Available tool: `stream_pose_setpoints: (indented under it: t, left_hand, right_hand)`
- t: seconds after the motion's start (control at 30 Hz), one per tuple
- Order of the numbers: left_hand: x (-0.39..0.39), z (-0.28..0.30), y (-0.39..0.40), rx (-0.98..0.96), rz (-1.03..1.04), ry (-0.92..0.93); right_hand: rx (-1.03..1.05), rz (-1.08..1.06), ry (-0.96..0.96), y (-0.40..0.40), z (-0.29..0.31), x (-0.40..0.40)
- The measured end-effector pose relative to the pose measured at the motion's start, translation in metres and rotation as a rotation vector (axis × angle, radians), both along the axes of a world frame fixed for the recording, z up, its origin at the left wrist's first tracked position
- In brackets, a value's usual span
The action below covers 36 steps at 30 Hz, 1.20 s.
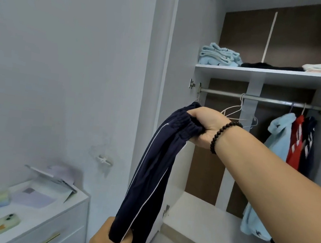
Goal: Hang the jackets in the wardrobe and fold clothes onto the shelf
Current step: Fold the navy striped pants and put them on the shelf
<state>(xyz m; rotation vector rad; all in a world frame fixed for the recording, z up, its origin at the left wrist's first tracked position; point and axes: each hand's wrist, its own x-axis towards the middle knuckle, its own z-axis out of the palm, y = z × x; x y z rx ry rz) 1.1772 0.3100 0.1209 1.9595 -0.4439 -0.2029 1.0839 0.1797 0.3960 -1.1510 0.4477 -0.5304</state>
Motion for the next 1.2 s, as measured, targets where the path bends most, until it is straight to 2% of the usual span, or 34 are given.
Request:
stream_pose_setpoints:
  t: [0.07, 0.17, 0.2, 0.3, 0.4, 0.57, 0.73, 0.83, 0.97, 1.1, 1.2]
  left_hand:
    - [-0.002, -0.019, 0.033, 0.000, -0.021, -0.029]
    - [-0.019, -0.036, 0.092, 0.191, -0.033, -0.052]
    - [-0.023, -0.042, 0.109, 0.200, -0.036, -0.059]
    - [-0.035, -0.058, 0.154, -0.120, -0.087, -0.007]
    - [-0.045, -0.061, 0.178, -0.218, -0.253, -0.059]
    - [-0.081, -0.076, 0.192, -0.154, -0.445, -0.102]
    - [-0.135, -0.097, 0.207, -0.197, -0.607, -0.091]
    - [-0.181, -0.096, 0.200, -0.195, -0.782, -0.092]
    - [-0.249, -0.094, 0.178, -0.127, -1.100, -0.089]
    - [-0.310, -0.095, 0.160, -0.066, -1.250, -0.233]
    - [-0.361, -0.103, 0.149, -0.050, -1.389, -0.241]
  right_hand:
    - [-0.032, -0.031, 0.020, 0.028, -0.014, -0.010]
    - [-0.062, -0.079, 0.064, 0.067, -0.026, -0.029]
    - [-0.065, -0.087, 0.085, 0.079, -0.028, -0.037]
    - [-0.071, -0.073, 0.103, 0.111, -0.028, -0.059]
    - [-0.102, -0.086, 0.088, 0.132, -0.023, -0.087]
    - [-0.188, -0.089, 0.191, 0.150, -0.017, -0.145]
    - [-0.298, -0.117, 0.328, 0.157, -0.019, -0.219]
    - [-0.333, -0.145, 0.390, 0.152, -0.021, -0.265]
    - [-0.362, -0.330, 0.558, 0.149, -0.023, -0.334]
    - [-0.324, -0.478, 0.674, 0.152, -0.024, -0.412]
    - [-0.332, -0.563, 0.694, 0.159, -0.031, -0.462]
